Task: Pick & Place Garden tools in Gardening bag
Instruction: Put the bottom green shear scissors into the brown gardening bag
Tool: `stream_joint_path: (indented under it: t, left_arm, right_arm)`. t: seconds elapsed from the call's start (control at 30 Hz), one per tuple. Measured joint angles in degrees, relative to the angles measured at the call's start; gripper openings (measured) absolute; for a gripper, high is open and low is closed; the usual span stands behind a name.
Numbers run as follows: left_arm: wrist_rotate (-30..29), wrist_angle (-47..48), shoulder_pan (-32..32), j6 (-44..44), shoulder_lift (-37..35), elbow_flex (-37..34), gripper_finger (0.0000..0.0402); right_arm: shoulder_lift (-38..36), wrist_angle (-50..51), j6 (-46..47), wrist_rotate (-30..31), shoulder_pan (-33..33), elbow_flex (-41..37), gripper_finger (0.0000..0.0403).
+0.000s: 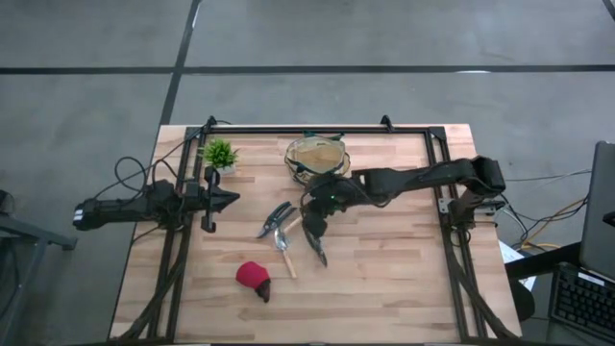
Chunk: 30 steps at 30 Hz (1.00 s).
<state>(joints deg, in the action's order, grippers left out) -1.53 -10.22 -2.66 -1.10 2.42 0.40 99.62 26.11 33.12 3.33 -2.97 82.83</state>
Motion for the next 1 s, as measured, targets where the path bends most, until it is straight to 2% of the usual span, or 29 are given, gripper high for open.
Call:
stream_joint_path:
  t: [0.8, 1.0]
  left_arm:
    - [0.0, 0.0, 0.0, 0.0, 0.0, 0.0, 0.001]
    - [0.0, 0.0, 0.0, 0.0, 0.0, 0.0, 0.001]
  right_arm:
    - [-4.7, -5.1, -0.8, 2.0, 0.0, 0.0, 0.0008]
    - [-2.5, -3.0, -0.4, -3.5, 0.2, 0.0, 0.0008]
